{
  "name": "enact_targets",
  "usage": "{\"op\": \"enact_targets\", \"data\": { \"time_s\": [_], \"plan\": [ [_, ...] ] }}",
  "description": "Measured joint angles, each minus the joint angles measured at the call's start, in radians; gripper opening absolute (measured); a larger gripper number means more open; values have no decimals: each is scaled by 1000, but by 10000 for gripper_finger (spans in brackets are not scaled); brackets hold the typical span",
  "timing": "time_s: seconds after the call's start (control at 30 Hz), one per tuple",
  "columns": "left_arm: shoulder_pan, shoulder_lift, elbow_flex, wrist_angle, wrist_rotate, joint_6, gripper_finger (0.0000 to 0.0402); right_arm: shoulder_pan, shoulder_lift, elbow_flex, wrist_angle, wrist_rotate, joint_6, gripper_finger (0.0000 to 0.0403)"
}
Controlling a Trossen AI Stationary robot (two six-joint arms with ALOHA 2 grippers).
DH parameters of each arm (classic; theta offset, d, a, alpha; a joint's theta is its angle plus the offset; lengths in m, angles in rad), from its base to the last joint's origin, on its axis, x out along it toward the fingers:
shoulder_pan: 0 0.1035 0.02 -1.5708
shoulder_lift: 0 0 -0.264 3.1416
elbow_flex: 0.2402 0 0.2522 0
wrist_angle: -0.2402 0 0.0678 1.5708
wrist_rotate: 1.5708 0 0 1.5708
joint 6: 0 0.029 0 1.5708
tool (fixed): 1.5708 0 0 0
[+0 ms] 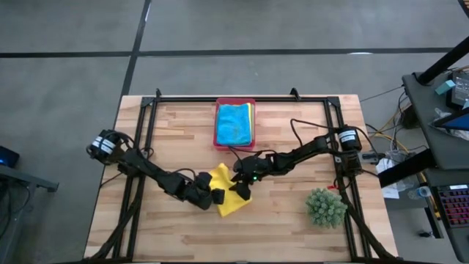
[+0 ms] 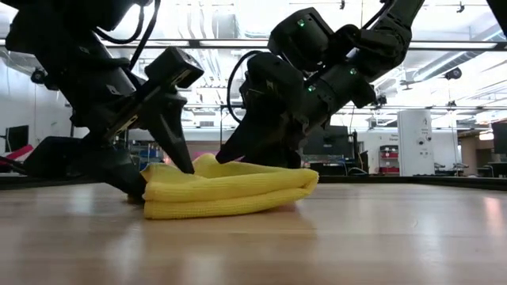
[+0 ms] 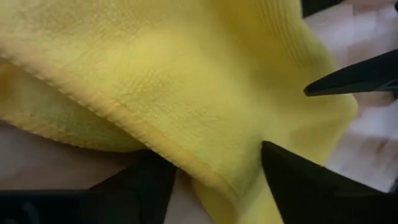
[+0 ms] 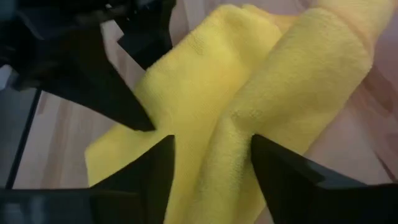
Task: Fold microfiber towels
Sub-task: Put the yellow towel into the bin
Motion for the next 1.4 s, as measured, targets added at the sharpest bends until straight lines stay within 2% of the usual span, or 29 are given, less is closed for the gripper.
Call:
{"op": "enact_targets", "data": {
  "time_s": [0.17, 0.33, 0.4, 0.63, 0.83, 1.1, 1.2, 1.4],
  "plan": [
    [0, 28, 0, 3, -27, 17, 146, 0, 0, 0, 14, 0, -1, 125],
    [0, 27, 4, -1, -103, 100, 33, 0, 0, 0, 24, 0, -36, 46],
    [2, 23, 6, -9, -126, 131, 12, 0, 0, 0, 28, 0, -41, 21],
    [3, -3, 8, -35, -143, 167, 4, 0, -17, 0, 28, 15, -42, 9],
    [16, -74, 10, -52, -191, 245, 3, -2, -63, 0, 23, 37, -45, 9],
    [78, -228, 12, -51, -280, 505, 3, -23, -156, 0, -13, 129, -96, 9],
    [124, -282, 12, -52, -283, 612, 3, -48, -203, 0, -40, 169, -118, 9],
    [236, -330, 27, -36, -279, 817, 2, -124, -265, 0, -86, 176, -141, 9]
  ]
}}
